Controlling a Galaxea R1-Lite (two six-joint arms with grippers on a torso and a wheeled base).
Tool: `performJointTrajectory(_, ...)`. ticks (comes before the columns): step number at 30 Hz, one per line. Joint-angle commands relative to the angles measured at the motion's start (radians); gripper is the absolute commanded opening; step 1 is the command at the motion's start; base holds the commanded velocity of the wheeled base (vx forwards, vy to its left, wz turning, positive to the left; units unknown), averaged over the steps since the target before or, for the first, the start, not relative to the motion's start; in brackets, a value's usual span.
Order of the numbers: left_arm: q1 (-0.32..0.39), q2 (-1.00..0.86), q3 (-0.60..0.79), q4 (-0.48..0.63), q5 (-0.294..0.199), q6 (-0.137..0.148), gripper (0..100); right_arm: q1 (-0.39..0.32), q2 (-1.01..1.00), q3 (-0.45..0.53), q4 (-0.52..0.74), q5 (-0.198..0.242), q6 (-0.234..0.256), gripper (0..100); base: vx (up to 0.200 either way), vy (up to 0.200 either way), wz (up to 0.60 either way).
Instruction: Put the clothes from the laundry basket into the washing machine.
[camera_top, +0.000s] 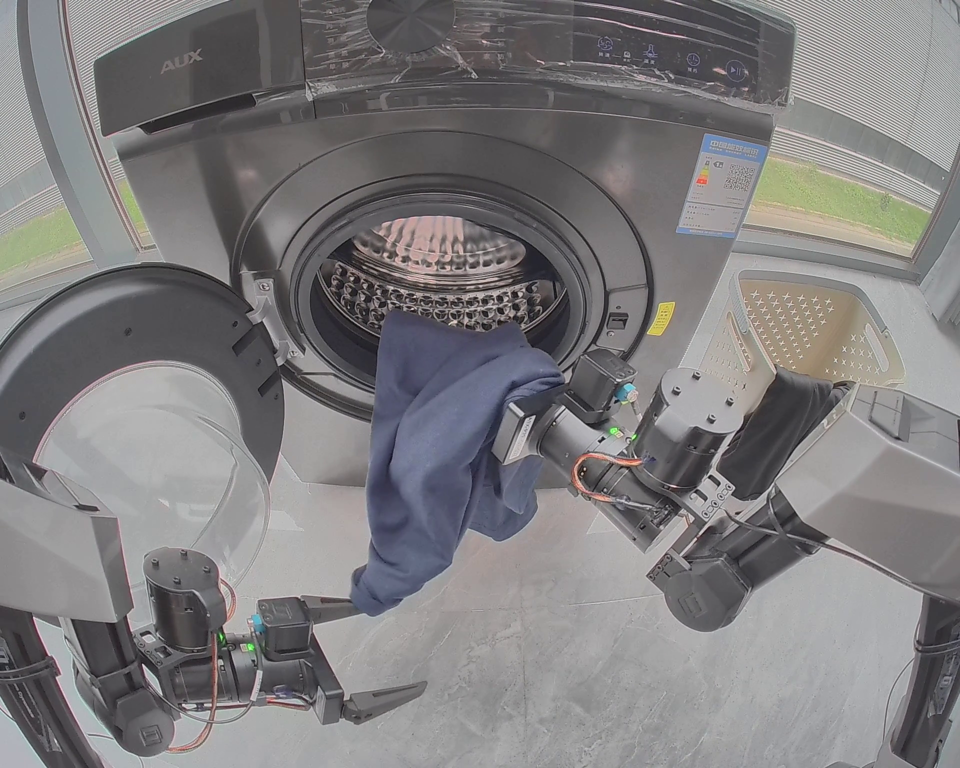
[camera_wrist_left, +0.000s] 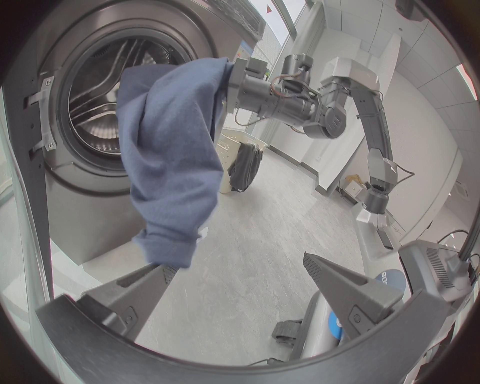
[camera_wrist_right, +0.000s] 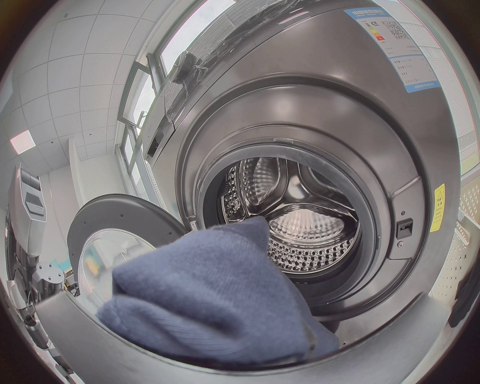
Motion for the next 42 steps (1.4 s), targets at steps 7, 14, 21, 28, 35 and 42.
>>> performJointTrajectory(7,0.007,0.021,0.026,0.0,0.0,0.012,100,-0.007,0.001,-0.009,-0.001,0.0,0.001,0,0.0,0.0,0.0)
performJointTrajectory(14,-0.002,-0.011,-0.144,-0.003,0.016,-0.025,100,0.015,0.006,0.004,-0.003,-0.001,0.004,0,0.0,0.0,0.0)
performJointTrajectory(21,-0.093,0.018,-0.322,-0.001,0.132,-0.141,100,0.03,0.014,0.009,-0.004,-0.001,0.008,0,0.0,0.0,0.0)
performJointTrajectory(28,-0.1,0.142,-0.492,-0.001,0.201,-0.16,100,0.07,0.044,0.012,-0.01,-0.015,0.017,0,0.0,0.0,0.0)
performJointTrajectory(35,-0.1,0.184,-0.546,-0.001,0.211,-0.163,100,0.076,0.046,0.007,-0.009,-0.018,0.018,0,0.0,0.0,0.0)
performJointTrajectory(42,-0.08,0.256,-0.629,0.0,0.287,-0.166,100,0.099,0.034,0.014,-0.007,-0.021,0.018,0,0.0,0.0,0.0)
